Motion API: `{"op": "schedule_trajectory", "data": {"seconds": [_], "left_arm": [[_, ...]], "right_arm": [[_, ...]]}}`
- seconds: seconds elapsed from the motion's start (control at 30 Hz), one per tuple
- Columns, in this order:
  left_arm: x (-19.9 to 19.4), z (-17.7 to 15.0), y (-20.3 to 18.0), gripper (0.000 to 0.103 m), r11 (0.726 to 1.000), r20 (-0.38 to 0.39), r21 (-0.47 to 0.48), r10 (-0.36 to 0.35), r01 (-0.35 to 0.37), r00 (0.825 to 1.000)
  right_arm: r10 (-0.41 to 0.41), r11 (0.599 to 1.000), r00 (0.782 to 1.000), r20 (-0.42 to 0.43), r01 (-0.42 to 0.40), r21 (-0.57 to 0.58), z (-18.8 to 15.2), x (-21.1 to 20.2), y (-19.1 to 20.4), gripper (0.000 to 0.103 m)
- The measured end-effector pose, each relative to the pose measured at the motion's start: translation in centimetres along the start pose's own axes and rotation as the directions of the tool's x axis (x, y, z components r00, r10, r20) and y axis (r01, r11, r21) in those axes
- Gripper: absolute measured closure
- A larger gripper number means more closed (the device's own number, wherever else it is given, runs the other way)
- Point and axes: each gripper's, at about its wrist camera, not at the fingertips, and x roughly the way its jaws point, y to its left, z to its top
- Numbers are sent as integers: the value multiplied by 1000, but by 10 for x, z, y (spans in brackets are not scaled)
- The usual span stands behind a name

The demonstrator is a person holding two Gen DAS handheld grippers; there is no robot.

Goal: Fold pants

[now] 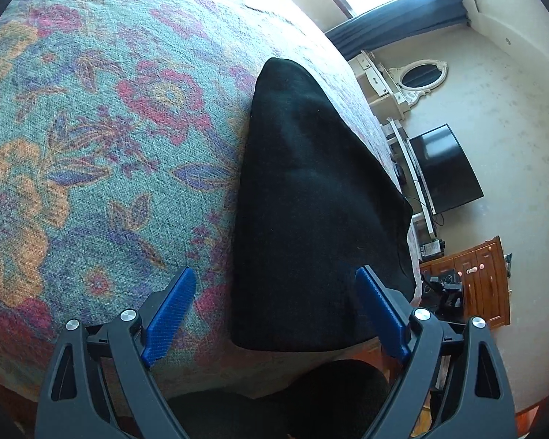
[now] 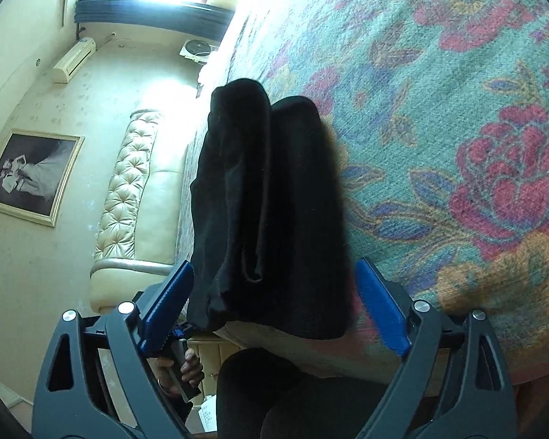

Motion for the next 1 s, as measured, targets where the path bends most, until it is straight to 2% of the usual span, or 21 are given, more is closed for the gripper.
{"op": "schedule_trajectory", "data": {"seconds": [0.1, 0.17, 0.23, 0.33, 0.43, 0.53, 0.6, 0.63, 0.73, 0.8, 0.93, 1.0], "left_arm": [[1, -4, -1, 13, 1000, 27, -20, -15, 15, 1000], [1, -3, -2, 13, 998, 19, -44, -41, 41, 999], [0, -1, 2, 13, 991, 6, -88, -99, 99, 995], [5, -3, 6, 13, 976, -5, -151, -160, 157, 987], [4, -6, 9, 13, 968, 0, -172, -185, 182, 983], [0, -8, 7, 14, 975, -8, -150, -166, 163, 986], [4, -9, 5, 38, 988, -33, -113, -108, 103, 994], [7, -7, 2, 41, 993, -43, -90, -77, 73, 996], [8, -7, 2, 50, 996, -46, -61, -62, 59, 997], [9, -7, 1, 60, 998, -53, -39, -50, 48, 997], [11, -6, 8, 62, 996, -50, -38, -80, 78, 996], [8, -7, 8, 57, 994, -47, -29, -108, 107, 993]], "right_arm": [[-36, 998, 999, -18, 35, -51, -6, 12, 11, 13], [-78, 994, 996, -32, 75, -84, -7, 15, 17, 19], [-114, 990, 993, -34, 111, -86, -10, 13, 16, 41], [-95, 994, 995, -39, 92, -58, -10, 8, 6, 56], [-89, 994, 995, -40, 86, -64, -10, 6, 4, 63], [-92, 993, 995, -40, 89, -82, -9, 5, 6, 68], [-87, 993, 995, -45, 83, -83, -6, 5, 7, 69], [-86, 993, 995, -46, 81, -85, -6, 6, 7, 70], [-76, 994, 996, -53, 71, -88, -4, 6, 5, 71], [-59, 995, 997, -59, 54, -85, -3, 4, -2, 73], [-27, 996, 997, -66, 21, -90, 0, -4, -17, 73], [-12, 997, 998, -69, 6, -83, 1, -6, -19, 70]]}}
